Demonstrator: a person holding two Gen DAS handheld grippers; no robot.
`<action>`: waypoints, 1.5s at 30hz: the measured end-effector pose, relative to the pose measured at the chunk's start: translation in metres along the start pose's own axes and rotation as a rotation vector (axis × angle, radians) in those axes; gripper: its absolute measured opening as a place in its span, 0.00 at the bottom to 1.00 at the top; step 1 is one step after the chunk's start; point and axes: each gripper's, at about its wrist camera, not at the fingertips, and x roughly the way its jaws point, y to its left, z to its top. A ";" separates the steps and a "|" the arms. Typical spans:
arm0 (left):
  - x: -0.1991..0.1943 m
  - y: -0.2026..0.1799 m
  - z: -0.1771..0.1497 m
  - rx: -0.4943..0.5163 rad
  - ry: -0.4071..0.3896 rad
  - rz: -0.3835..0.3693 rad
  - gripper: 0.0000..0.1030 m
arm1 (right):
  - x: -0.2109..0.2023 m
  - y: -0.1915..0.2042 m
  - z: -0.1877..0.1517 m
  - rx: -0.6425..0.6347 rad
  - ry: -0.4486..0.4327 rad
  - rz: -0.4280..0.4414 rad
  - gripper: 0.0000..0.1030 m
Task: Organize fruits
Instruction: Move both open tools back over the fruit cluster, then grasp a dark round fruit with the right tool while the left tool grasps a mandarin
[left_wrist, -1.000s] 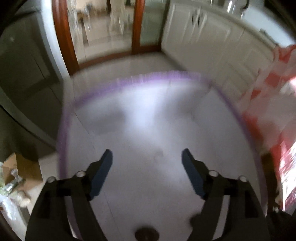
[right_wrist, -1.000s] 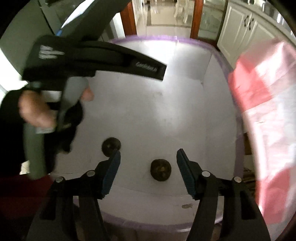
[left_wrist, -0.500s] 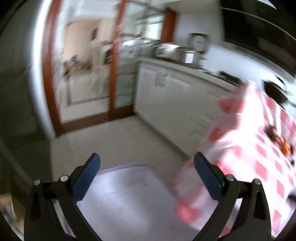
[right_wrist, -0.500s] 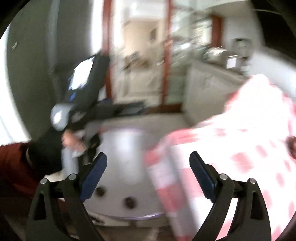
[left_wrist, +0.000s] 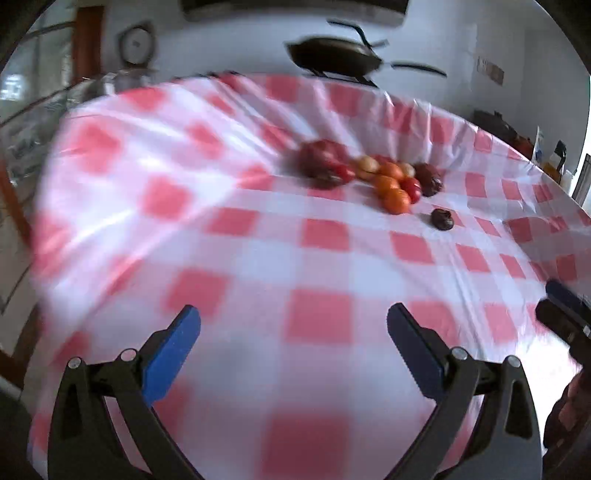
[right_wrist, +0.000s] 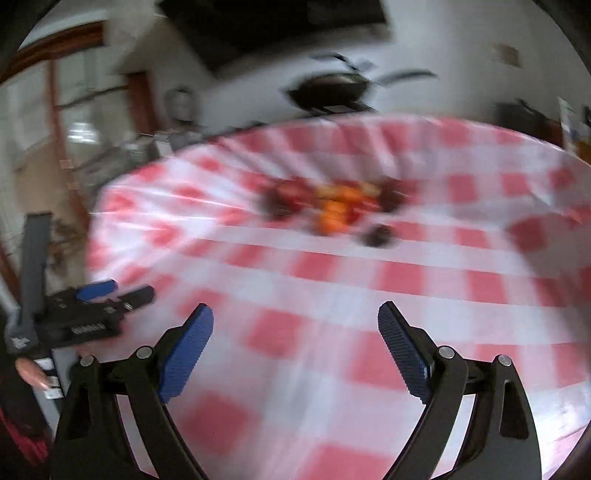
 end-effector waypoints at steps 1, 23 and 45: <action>0.020 -0.011 0.012 -0.014 0.010 -0.014 0.98 | 0.021 -0.020 0.004 0.038 0.021 -0.016 0.85; 0.176 0.003 0.109 -0.382 0.040 -0.174 0.98 | 0.206 -0.054 0.090 -0.046 0.269 -0.120 0.65; 0.203 -0.125 0.108 0.062 0.168 -0.105 0.69 | 0.199 -0.127 0.091 0.312 0.169 -0.123 0.40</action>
